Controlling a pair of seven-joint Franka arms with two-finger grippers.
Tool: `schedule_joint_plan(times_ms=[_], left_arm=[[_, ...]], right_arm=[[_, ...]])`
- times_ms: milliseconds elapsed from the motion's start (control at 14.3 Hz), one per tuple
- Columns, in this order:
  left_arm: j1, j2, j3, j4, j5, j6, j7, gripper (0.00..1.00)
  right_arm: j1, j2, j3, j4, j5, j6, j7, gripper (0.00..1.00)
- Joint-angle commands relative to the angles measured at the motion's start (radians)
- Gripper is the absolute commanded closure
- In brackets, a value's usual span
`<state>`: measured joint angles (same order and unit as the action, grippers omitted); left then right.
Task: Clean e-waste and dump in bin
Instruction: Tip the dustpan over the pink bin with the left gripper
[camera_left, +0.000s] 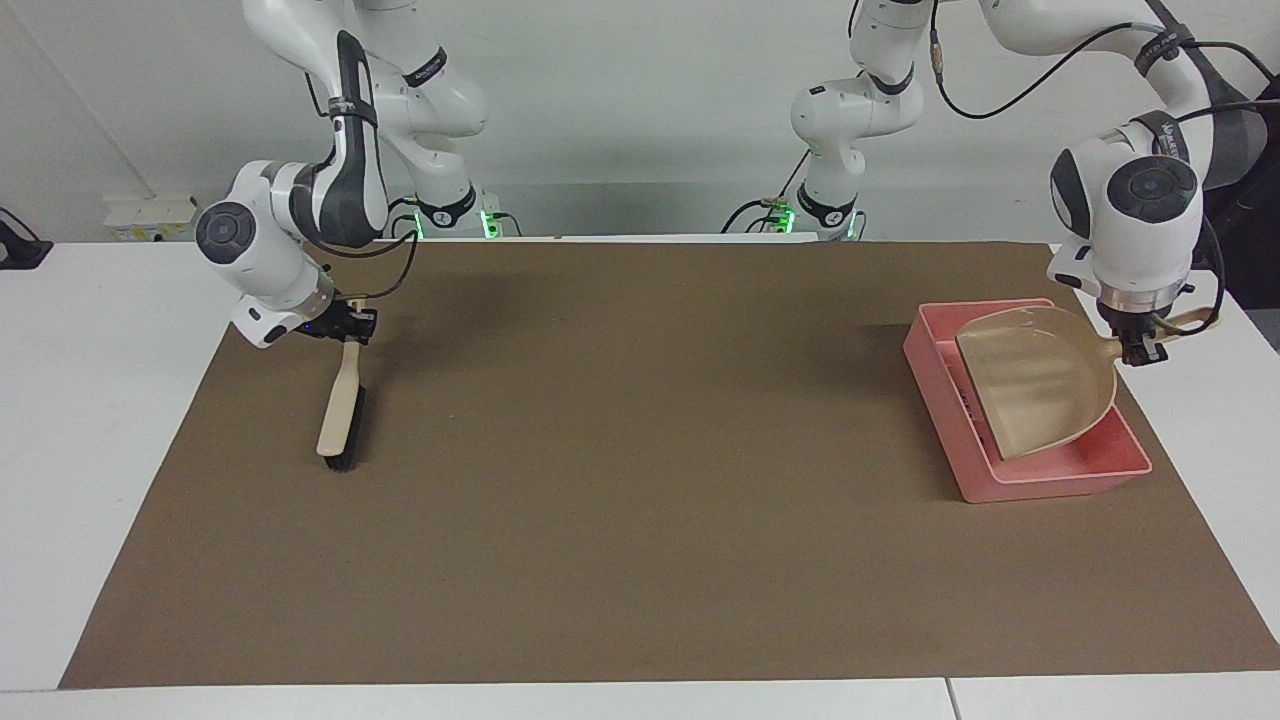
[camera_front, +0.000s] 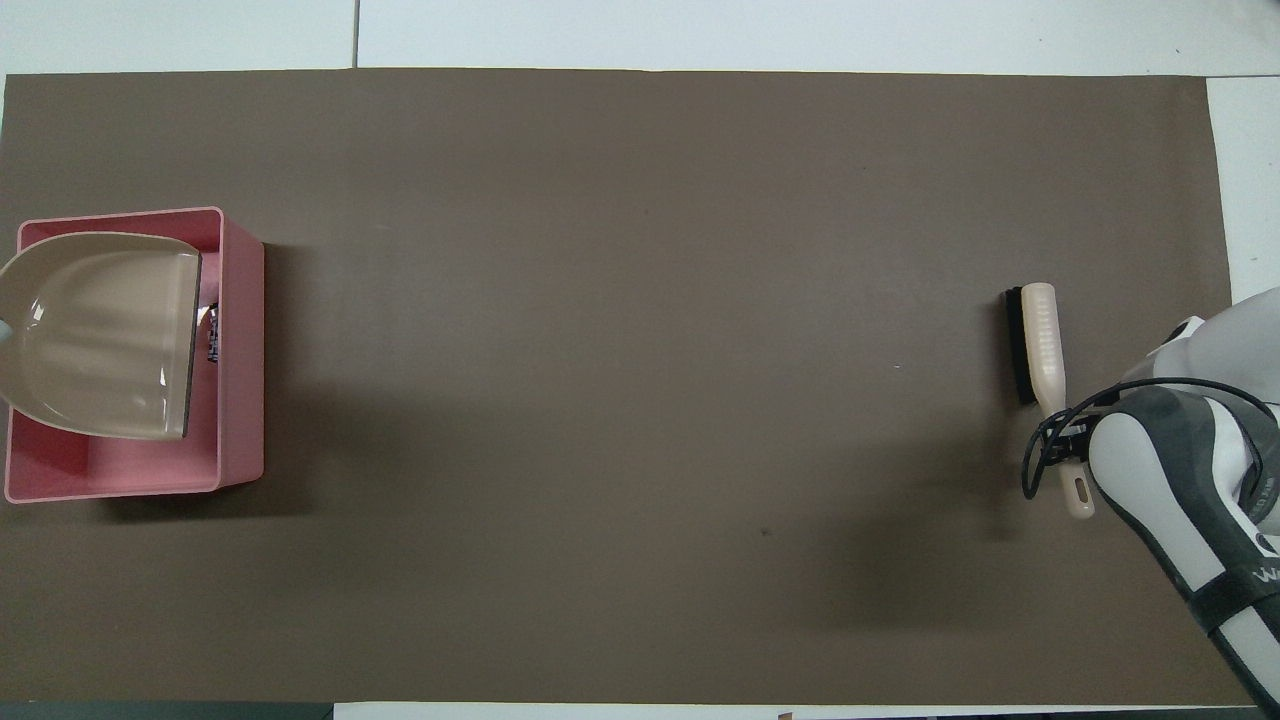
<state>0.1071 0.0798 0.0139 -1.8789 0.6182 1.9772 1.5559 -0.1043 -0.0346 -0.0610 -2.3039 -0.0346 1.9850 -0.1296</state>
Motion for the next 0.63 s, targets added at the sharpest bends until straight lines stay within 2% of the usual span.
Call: schedule_joint_plan(times_ms=[0, 140, 279, 419, 489, 559], left_arm=[[-0.014, -0.049, 0.001, 0.012, 0.028, -0.052, -0.013, 1.00], [-0.007, -0.099, 0.000, 0.017, 0.018, -0.055, -0.004, 1.00], [-0.012, -0.121, -0.003, 0.023, -0.020, -0.066, -0.005, 0.99], [0.000, -0.120, 0.006, 0.069, -0.240, -0.109, 0.003, 0.99], [-0.010, -0.121, 0.006, 0.060, -0.276, -0.116, 0.004, 0.99], [-0.024, -0.127, -0.006, 0.040, -0.281, -0.117, -0.005, 0.99]], right_arm=[[-0.025, -0.027, 0.013, -0.020, -0.019, 0.008, -0.022, 0.79], [-0.029, -0.027, 0.013, -0.022, -0.019, 0.008, -0.022, 0.58], [-0.031, -0.027, 0.013, -0.022, -0.019, 0.008, -0.024, 0.43], [-0.029, -0.025, 0.013, -0.017, -0.019, 0.006, -0.024, 0.35], [-0.029, -0.024, 0.015, -0.011, -0.019, 0.003, -0.025, 0.29], [-0.029, -0.021, 0.015, 0.000, -0.019, -0.003, -0.033, 0.17]])
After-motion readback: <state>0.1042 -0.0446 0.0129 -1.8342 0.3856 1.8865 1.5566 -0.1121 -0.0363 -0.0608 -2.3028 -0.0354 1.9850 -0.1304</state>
